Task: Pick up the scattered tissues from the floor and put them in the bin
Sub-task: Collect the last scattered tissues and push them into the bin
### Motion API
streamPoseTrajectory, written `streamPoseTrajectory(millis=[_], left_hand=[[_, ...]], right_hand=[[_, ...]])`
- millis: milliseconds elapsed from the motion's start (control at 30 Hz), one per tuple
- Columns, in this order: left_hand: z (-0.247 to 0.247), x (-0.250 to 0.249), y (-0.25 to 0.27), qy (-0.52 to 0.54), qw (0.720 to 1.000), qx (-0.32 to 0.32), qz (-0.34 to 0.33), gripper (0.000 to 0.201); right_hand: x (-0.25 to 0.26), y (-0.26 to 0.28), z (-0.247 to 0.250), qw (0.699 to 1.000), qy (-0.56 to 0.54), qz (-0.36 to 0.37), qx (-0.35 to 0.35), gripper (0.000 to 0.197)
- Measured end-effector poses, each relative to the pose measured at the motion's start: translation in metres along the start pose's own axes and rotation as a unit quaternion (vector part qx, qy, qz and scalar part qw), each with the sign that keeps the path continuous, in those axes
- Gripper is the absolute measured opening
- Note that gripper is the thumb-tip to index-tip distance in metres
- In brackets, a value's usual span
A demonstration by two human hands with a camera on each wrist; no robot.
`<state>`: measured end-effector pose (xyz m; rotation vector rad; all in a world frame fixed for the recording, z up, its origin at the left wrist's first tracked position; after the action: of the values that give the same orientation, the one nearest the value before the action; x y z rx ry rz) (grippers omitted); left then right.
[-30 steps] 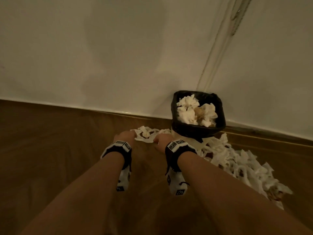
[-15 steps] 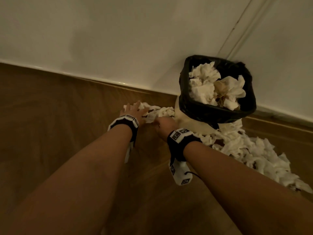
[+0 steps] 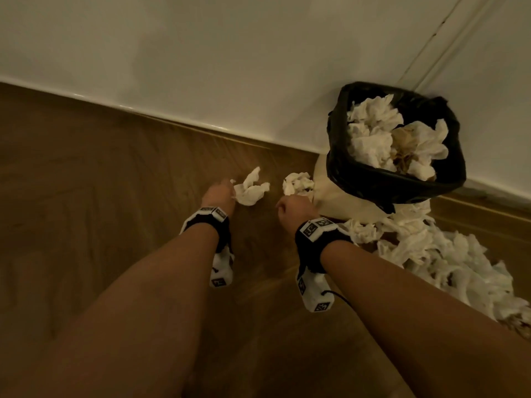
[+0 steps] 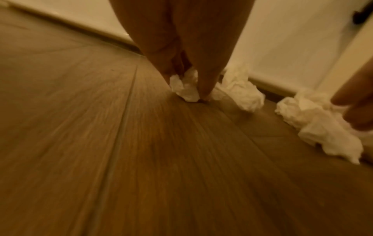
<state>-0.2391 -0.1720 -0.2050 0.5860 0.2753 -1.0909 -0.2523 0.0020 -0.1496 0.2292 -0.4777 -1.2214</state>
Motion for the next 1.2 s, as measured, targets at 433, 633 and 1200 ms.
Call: streamPoseTrajectory(millis=[433, 633, 1200], left_hand=[[-0.001, 0.015, 0.003, 0.13, 0.99, 0.007, 0.044, 0.038], [0.001, 0.009, 0.004, 0.178, 0.979, 0.024, 0.098, 0.051], [-0.005, 0.016, 0.001, 0.113, 0.993, 0.019, 0.04, 0.031]], right_hand=[[0.008, -0.027, -0.004, 0.982, 0.184, 0.003, -0.032, 0.057], [-0.002, -0.027, -0.03, 0.988, 0.133, -0.076, 0.011, 0.052], [-0.021, -0.027, -0.047, 0.995, 0.055, -0.071, 0.033, 0.052]])
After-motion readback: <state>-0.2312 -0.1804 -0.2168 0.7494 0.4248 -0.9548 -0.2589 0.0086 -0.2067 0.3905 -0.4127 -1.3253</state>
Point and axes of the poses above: each hand's wrist, its own y-axis away from the middle knuckle, its own z-axis out of the back of the hand, x = y × z, the point moved 2 cm from there along -y, towards the middle knuckle, and after that the axes turned 2 degrees about y, right-handed, at the moved point
